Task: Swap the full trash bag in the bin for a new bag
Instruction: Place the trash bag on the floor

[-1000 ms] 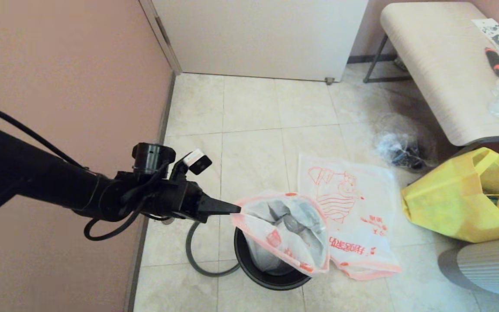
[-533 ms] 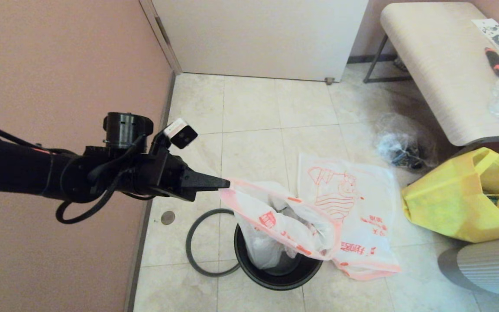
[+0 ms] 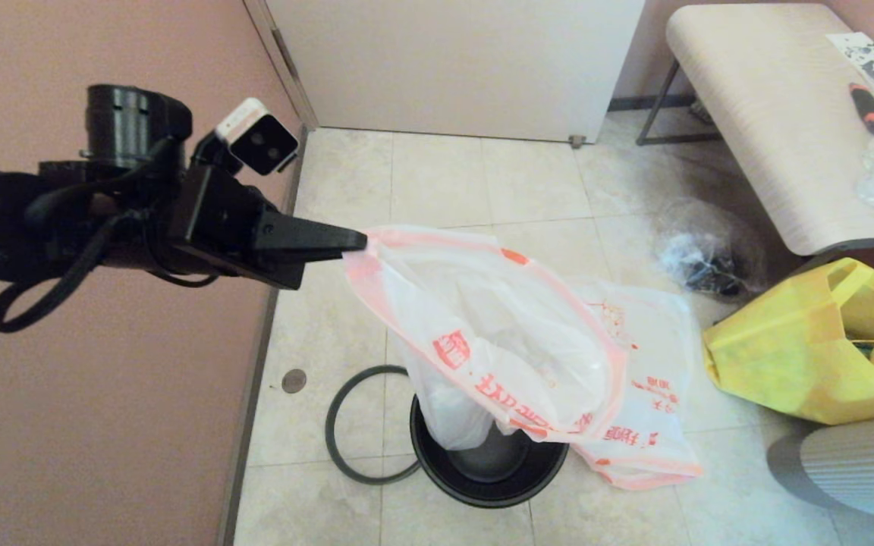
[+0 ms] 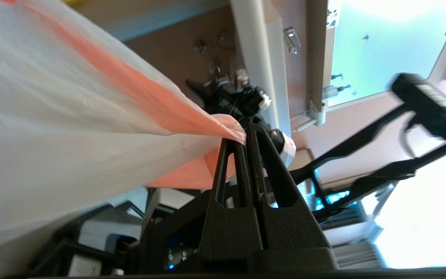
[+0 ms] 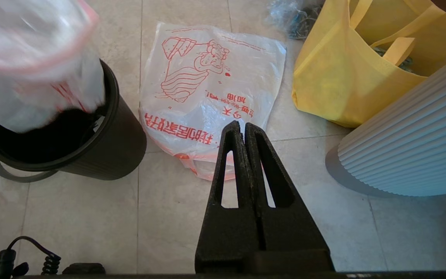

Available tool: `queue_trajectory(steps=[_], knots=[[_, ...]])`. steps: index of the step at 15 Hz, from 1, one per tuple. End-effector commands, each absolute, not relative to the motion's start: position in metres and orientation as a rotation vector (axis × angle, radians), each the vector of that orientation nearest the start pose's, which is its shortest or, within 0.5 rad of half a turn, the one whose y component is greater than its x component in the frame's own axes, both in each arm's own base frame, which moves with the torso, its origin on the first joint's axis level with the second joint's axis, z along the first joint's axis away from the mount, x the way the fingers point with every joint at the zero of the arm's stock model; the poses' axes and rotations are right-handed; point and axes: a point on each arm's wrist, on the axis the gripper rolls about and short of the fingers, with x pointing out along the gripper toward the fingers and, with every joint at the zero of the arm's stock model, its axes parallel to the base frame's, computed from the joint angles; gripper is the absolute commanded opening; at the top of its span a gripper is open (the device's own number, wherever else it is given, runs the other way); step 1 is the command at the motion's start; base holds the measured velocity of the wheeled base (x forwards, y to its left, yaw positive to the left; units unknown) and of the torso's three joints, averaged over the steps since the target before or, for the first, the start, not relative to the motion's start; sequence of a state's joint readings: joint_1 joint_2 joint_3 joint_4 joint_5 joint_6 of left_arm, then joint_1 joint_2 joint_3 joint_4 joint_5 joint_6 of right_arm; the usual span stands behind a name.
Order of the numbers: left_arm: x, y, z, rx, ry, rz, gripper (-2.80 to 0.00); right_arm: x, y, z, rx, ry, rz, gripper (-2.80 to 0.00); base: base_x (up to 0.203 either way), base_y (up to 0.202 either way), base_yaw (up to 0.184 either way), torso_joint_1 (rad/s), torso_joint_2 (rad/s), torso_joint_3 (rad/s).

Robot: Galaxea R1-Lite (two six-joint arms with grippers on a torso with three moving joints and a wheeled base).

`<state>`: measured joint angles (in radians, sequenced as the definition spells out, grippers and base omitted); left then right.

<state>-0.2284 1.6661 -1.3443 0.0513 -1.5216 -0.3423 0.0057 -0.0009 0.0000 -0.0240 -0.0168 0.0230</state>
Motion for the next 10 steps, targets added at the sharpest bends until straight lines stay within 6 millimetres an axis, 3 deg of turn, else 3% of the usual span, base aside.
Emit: queue_trajectory(steps=[1,10], knots=[[0.263,-0.081,0.318,-0.448,0.555,-1.680,-2.80,-0.022,-0.001,0.075,0.023,-0.014,-0.011,-2.80,0.000,0.000,0.000,0.000,0.00,0.000],[0.241,-0.041,0.430,-0.397,0.354,-1.489,-2.80,-0.022,-0.001,0.075,0.023,-0.014,-0.011,-2.80,0.000,0.000,0.000,0.000,0.00,0.000]])
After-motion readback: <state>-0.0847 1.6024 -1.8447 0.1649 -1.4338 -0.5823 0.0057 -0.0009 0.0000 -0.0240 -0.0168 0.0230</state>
